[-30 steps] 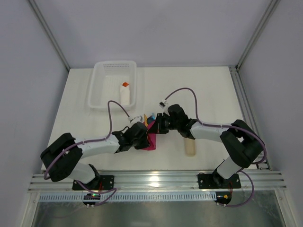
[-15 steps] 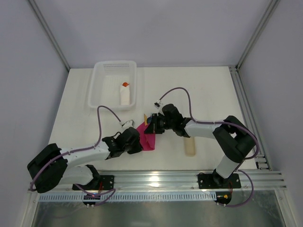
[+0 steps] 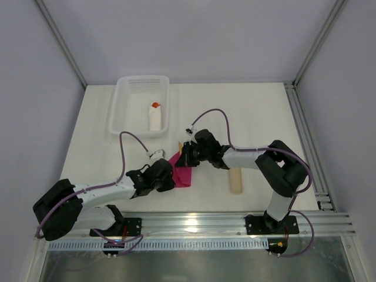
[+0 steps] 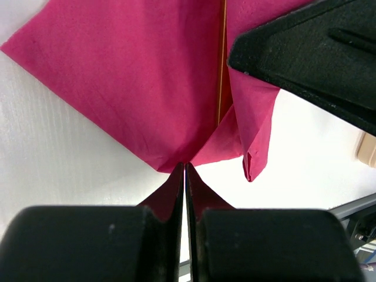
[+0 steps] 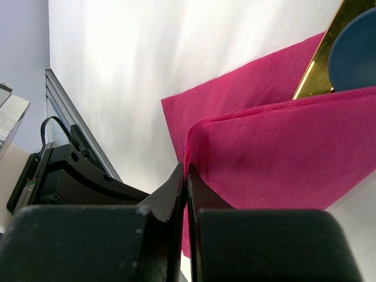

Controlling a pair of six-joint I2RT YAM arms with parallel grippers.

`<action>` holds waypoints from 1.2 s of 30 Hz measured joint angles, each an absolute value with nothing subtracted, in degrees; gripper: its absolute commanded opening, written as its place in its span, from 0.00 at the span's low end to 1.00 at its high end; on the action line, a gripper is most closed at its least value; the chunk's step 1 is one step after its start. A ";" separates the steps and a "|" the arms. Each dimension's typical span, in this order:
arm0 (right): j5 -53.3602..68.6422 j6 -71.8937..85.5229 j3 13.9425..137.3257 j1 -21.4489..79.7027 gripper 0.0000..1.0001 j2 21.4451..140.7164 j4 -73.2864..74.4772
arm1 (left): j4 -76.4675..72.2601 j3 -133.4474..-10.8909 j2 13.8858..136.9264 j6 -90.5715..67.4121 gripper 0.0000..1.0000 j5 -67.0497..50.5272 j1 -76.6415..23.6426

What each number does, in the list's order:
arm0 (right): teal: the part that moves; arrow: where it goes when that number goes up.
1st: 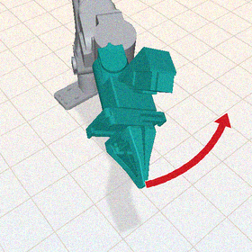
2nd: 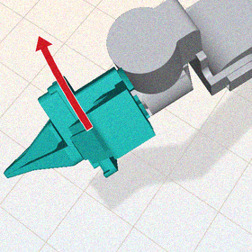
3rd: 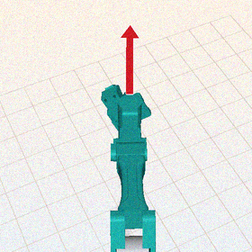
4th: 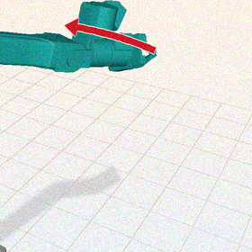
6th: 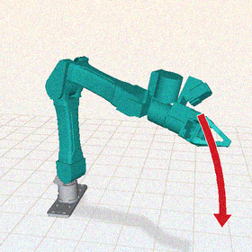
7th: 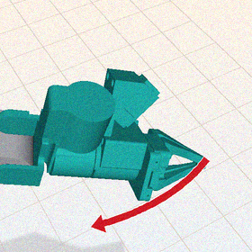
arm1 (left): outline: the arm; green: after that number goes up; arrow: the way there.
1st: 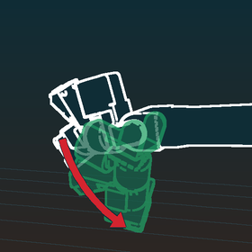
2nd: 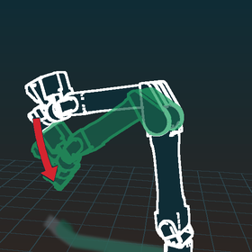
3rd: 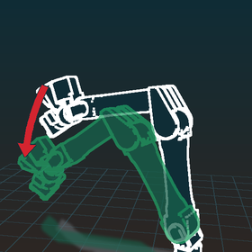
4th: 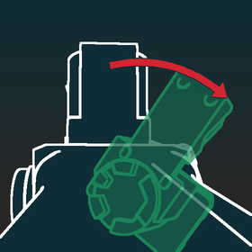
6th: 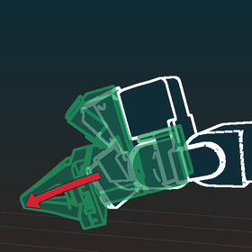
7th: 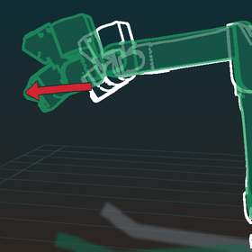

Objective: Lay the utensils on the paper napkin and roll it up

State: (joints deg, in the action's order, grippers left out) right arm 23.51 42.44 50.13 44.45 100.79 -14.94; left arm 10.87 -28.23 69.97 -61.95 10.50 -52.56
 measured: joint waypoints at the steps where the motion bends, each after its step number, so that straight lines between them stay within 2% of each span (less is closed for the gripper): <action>1: 23.49 42.44 50.39 44.53 0.04 101.21 -14.94 | 11.09 -28.23 69.93 -61.93 0.02 10.66 -52.56; 22: 22.63 43.16 55.02 46.11 0.04 109.56 -15.40 | 18.68 -29.32 62.72 -61.01 0.02 13.96 -52.56; 36: 22.70 43.97 56.60 46.46 0.04 112.92 -16.82 | 16.27 -31.83 68.95 -59.53 0.02 12.45 -52.56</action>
